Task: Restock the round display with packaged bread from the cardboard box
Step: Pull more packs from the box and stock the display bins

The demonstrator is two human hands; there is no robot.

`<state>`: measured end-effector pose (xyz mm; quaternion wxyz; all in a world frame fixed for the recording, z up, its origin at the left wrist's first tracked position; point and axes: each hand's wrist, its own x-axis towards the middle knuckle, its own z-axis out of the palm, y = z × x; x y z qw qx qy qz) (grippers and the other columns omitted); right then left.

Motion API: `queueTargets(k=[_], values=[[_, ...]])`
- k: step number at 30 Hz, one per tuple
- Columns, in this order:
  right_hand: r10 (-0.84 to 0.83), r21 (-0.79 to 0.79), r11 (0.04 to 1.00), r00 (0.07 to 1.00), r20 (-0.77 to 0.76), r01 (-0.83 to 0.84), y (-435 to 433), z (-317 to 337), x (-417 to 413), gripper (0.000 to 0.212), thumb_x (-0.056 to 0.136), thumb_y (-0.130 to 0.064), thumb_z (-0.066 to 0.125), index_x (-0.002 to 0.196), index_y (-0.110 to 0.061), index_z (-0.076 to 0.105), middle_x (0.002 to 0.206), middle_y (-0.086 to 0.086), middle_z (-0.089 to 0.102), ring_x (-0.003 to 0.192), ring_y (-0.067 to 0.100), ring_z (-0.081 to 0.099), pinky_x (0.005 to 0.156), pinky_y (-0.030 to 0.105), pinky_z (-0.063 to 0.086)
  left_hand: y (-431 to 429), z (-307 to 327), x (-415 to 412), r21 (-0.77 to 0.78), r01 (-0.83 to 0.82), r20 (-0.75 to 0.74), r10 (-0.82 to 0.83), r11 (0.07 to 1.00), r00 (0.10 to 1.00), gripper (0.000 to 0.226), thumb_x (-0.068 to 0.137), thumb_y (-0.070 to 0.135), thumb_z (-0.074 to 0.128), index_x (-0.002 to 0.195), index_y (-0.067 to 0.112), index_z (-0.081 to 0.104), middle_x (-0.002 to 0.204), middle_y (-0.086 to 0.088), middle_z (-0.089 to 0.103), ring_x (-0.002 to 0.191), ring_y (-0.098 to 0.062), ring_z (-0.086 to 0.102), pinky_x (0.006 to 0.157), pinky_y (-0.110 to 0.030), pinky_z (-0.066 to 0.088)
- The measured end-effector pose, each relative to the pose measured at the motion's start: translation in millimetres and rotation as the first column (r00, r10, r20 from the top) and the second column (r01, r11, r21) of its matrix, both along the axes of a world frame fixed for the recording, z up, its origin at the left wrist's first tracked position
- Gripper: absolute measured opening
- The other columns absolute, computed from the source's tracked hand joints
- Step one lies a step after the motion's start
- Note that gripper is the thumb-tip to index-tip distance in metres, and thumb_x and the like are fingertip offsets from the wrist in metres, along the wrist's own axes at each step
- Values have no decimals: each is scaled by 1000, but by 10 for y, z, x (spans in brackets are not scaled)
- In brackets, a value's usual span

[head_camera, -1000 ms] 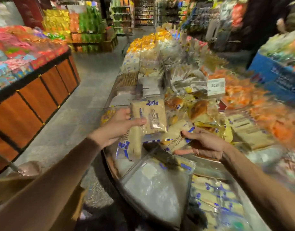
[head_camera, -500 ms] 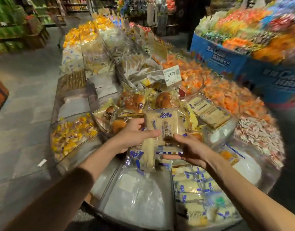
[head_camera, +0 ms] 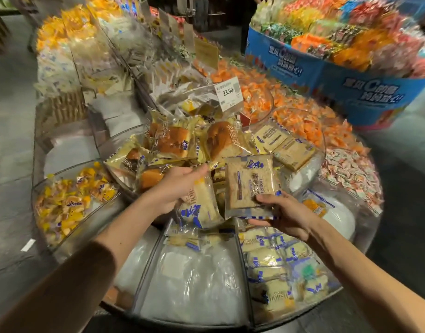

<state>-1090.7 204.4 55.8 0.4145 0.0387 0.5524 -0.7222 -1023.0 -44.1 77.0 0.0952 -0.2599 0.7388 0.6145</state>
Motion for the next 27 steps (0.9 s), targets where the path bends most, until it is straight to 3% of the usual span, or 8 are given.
queueTargets(k=[3,5,7,10,13,15,22,27], values=[[-54,5,999,999,-3,54,145,14,-53,3,74,-1,66,74,0,69,90,17,76,80,28,75,72,51,60,78,-21,-59,374,-103,29,99,922,995,21,95,26,60,111,12,63,91,-9,69,81,-21,63,74,-36,47],[-61,17,998,998,-12,61,282,-7,-103,10,73,-2,67,65,-1,72,87,17,75,76,27,75,74,51,59,215,-79,-96,451,-133,39,130,882,991,34,89,-3,53,118,13,58,83,-6,59,64,-15,53,61,-31,43],[-34,43,998,999,-26,35,438,-65,-178,10,72,-7,75,74,3,73,92,19,75,82,31,75,84,55,57,393,-132,-124,469,-130,19,137,874,990,60,84,-19,52,132,18,51,95,-11,60,68,-17,56,62,-31,48],[-27,94,995,999,-22,29,694,-146,-290,54,63,-13,89,104,8,61,100,22,74,97,40,71,91,58,55,687,-219,-226,516,-166,-21,206,840,978,74,75,-21,65,134,21,50,99,-20,69,85,-23,67,75,-33,54],[-78,26,997,996,40,77,937,-190,-412,32,71,-2,72,101,4,60,97,22,74,87,32,75,66,48,62,985,-324,-350,581,-225,-40,303,782,952,80,59,-5,76,133,14,51,100,-17,75,95,-22,71,94,-37,54],[-81,1,997,995,50,81,1094,-201,-533,32,72,0,70,101,1,59,98,21,74,88,29,75,66,50,61,1196,-382,-429,599,-235,-42,323,766,945,73,59,3,77,130,3,56,105,-16,75,91,-21,71,84,-33,58],[80,-33,996,996,32,-79,1621,-267,-977,25,70,1,65,93,-5,58,81,9,76,76,21,75,65,51,62,1891,-667,-541,207,-367,-81,389,907,917,22,91,23,69,110,32,65,102,1,69,74,-7,61,57,-23,50],[173,-23,985,981,90,-172,1848,-405,-1189,62,72,1,69,130,0,49,104,17,75,94,31,74,66,48,61,2158,-894,-513,-29,-447,-159,438,894,885,23,99,30,58,122,24,61,108,-6,64,56,-12,54,38,-20,44]])
